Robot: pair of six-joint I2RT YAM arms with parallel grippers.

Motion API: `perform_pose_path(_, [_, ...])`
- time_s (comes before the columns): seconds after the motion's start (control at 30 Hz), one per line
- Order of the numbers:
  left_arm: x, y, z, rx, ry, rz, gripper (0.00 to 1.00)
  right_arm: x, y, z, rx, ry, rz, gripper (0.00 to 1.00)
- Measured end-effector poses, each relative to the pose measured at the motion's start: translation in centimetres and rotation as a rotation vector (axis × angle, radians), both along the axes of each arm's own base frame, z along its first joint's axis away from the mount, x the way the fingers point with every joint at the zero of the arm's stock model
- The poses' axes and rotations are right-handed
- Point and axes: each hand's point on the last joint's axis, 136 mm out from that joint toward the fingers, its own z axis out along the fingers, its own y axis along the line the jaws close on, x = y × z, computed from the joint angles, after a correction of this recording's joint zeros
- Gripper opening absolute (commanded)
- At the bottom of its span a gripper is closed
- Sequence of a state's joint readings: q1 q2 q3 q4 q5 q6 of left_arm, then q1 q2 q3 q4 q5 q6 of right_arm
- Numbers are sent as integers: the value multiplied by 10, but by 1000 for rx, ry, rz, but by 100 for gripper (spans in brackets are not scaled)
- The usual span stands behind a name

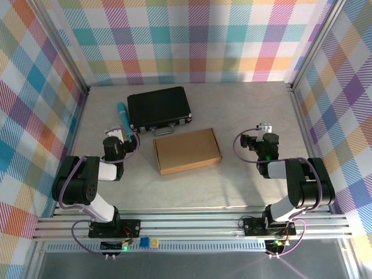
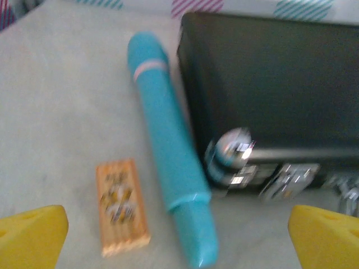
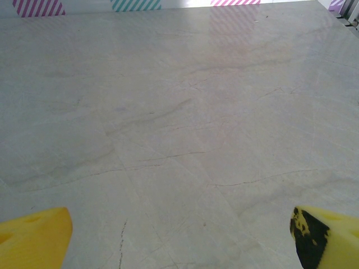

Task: Fold the paper box

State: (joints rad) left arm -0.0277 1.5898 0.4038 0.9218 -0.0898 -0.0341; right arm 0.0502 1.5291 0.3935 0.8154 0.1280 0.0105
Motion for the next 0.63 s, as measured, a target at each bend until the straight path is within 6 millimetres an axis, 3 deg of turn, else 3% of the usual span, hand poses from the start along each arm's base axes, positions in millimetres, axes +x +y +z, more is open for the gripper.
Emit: perform_pose_path(0.63, [-2,-5,-6,25,35,-18,100,0,-1,0,14,1,12,99])
